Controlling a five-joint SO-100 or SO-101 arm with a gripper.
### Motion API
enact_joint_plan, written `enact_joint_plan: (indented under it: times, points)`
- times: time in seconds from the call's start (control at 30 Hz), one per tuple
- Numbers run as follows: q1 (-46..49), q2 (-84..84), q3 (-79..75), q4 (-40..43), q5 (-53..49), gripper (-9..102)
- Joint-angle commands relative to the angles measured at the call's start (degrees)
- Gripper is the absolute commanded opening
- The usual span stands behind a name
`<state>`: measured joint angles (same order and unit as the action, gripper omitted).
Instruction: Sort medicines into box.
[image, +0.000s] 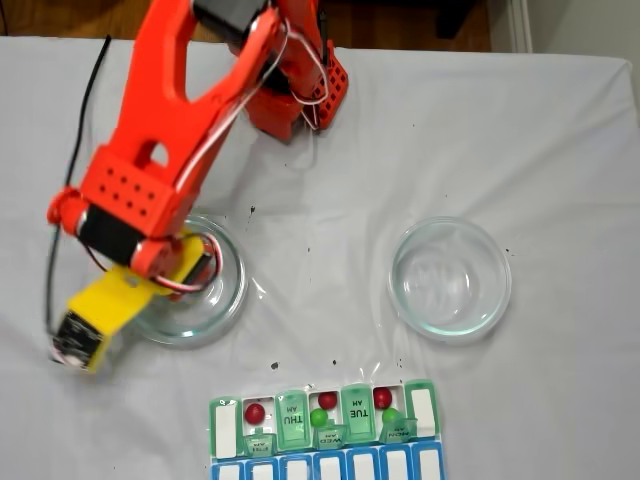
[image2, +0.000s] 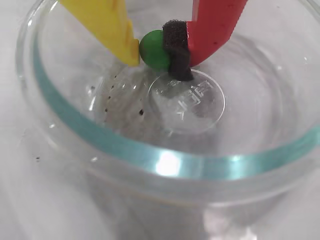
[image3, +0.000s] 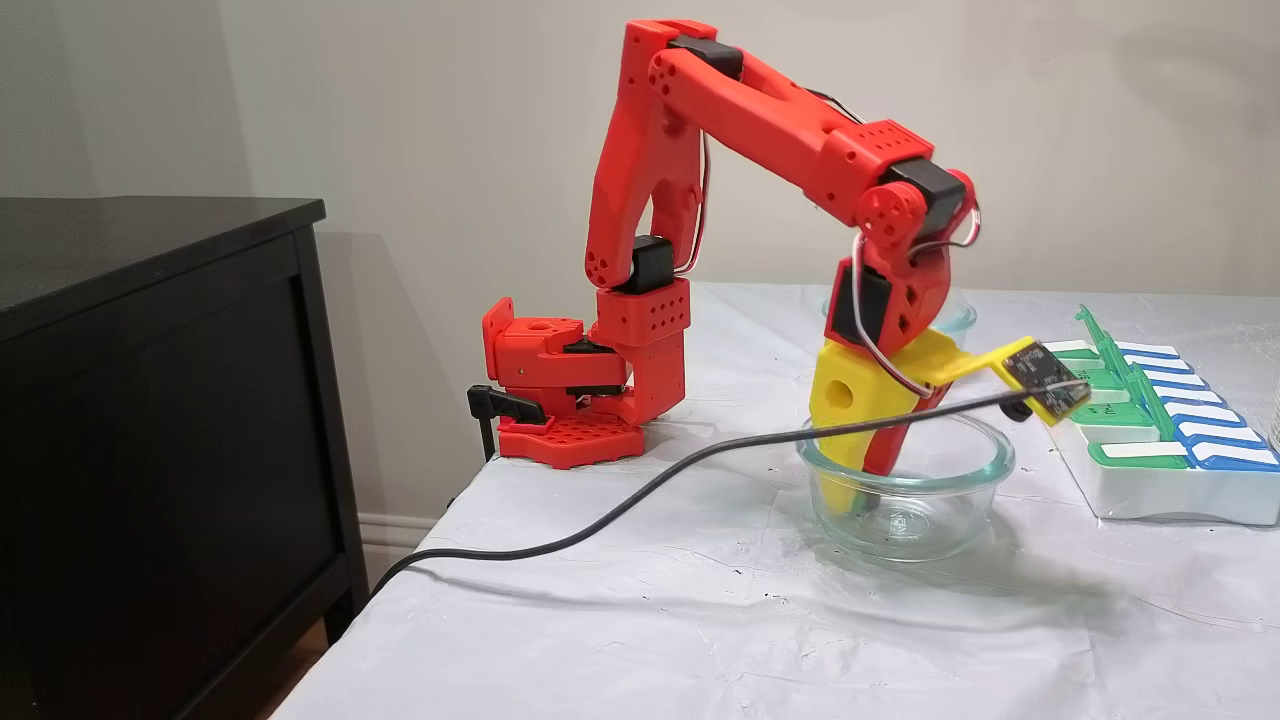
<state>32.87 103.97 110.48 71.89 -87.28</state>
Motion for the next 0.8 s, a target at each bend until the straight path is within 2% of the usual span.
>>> enact_joint_plan:
  times: [0.0, 0.07, 0.2, 0.33, 0.43, 0.53, 0.67, 0.77]
  points:
    - [-1.05, 18.28, 2.64, -9.23, 11.16, 0]
    - [-1.85, 24.96, 5.89, -13.62, 14.68, 0]
    - [-3.6, 33.84, 7.56, -15.56, 20.04, 0]
    - [-8.44, 38.41, 9.32, -20.13, 31.2, 0]
    - [-13.97, 40.34, 14.06, -30.5, 41.84, 0]
    - [-18.72, 39.2, 18.63, -40.78, 47.55, 0]
    - [-22.15, 34.72, 21.18, -49.75, 51.77, 0]
    - [-23.47, 30.23, 20.3, -53.0, 54.23, 0]
